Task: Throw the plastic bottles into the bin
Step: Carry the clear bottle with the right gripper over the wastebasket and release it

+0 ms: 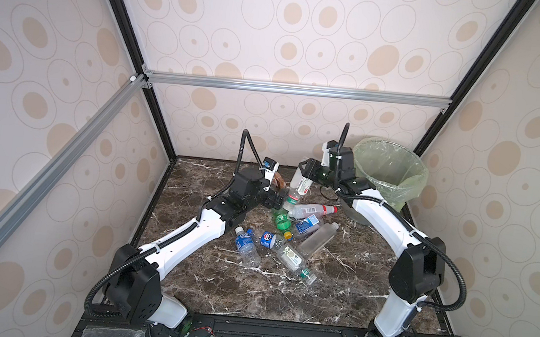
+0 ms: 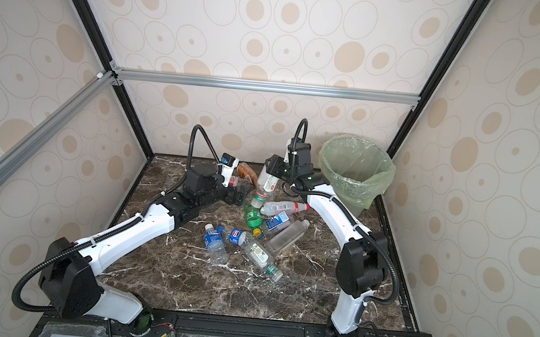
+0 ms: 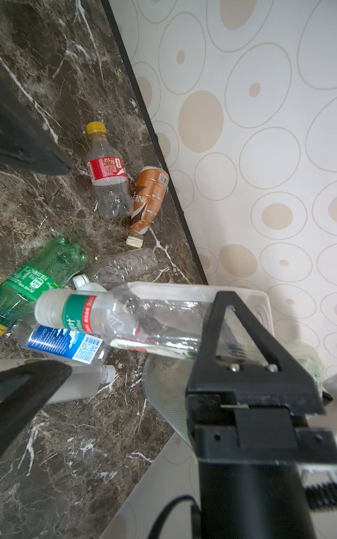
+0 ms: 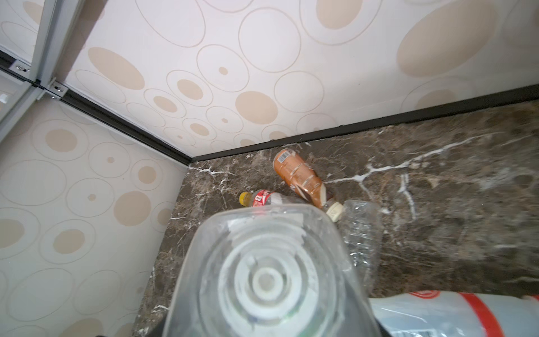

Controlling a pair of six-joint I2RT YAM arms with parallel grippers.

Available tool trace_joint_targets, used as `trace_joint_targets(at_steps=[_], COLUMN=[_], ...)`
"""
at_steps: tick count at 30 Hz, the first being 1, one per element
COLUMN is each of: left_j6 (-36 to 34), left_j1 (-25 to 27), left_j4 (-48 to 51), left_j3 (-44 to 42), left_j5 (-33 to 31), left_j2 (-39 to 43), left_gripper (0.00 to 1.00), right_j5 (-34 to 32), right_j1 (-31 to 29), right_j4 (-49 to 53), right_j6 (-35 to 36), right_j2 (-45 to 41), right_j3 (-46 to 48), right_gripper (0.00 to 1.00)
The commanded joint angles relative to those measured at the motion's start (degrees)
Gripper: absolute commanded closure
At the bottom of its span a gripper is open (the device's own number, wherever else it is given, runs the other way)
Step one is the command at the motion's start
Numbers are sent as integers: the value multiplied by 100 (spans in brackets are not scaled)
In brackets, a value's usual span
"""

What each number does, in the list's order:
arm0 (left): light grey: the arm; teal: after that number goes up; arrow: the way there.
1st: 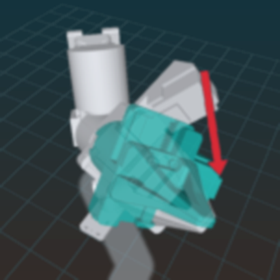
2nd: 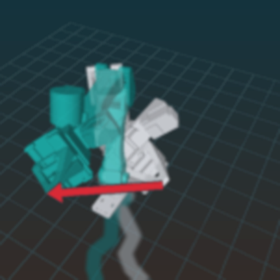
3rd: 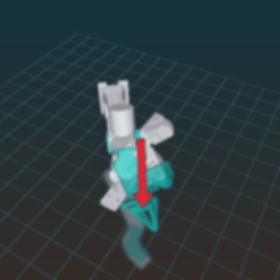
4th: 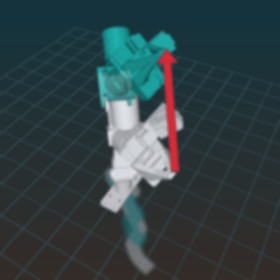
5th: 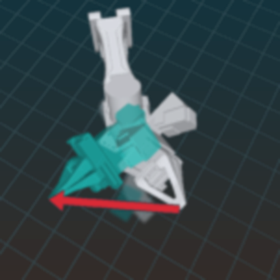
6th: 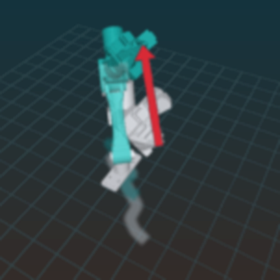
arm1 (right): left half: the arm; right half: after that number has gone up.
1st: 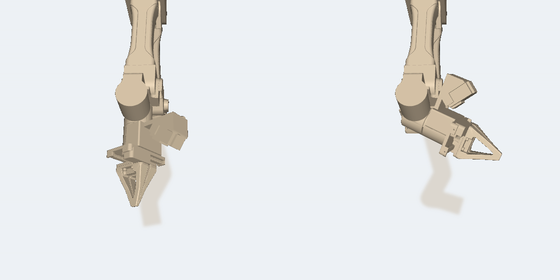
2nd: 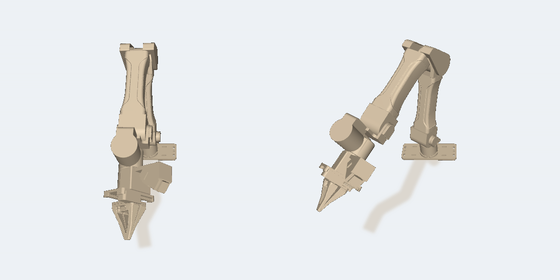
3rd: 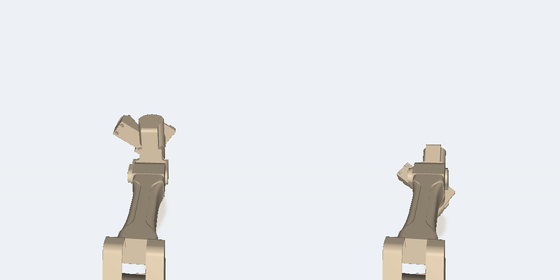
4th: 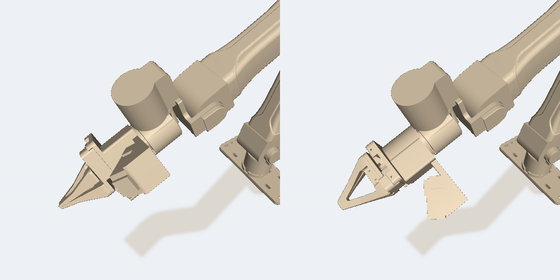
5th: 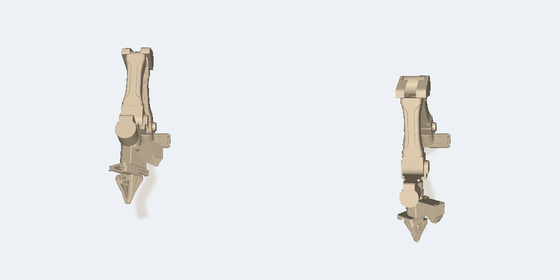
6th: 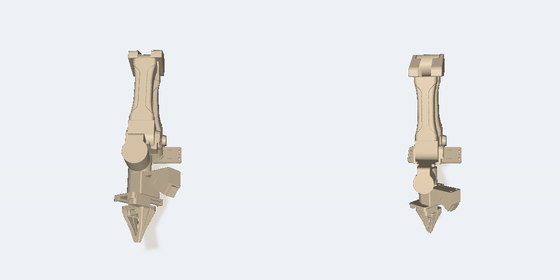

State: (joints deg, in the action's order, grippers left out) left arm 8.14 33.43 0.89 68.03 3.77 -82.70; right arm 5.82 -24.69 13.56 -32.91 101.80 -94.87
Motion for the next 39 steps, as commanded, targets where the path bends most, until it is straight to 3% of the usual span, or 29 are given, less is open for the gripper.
trace_joint_targets(at_steps=[1,9,15,23,28,33,35,38,39], left_j6=[29,-126,-320,-422,-491,-527,-533,-554,-561], left_j1=[179,839,1247,1464,1491,1491,1492,1495,1491], left_j4=[-319,-686,-561,-662,-653,-590,-581,-554,-560], left_j3=[416,1362,2401,2750,2685,2528,2447,2341,2308], left_j5=[230,585,674,721,654,591,572,499,468], left_j2=[77,-585,-1274,-1512,-1496,-1406,-1349,-1285,-1268], left_gripper=[1,1,1,1,1,1,1,1,1], right_j5=[-704,-2134,-3253,-3731,-3808,-3747,-3686,-3875,-3829], right_j1=[11,16,21,48,351,1277,1610,1717,1712], right_j4=[353,428,-501,-1868,-1770,-1143,-383,104,17], right_j6=[881,2446,3850,5298,5208,4460,4042,3781,3735], right_j2=[-619,-1334,-1853,-2313,-2184,-1486,-1069,-905,-1024], right_j3=[-396,-892,-812,-702,-772,-636,-905,-934,-770], right_gripper=[61,61,61,61,61,60,52,23,17])
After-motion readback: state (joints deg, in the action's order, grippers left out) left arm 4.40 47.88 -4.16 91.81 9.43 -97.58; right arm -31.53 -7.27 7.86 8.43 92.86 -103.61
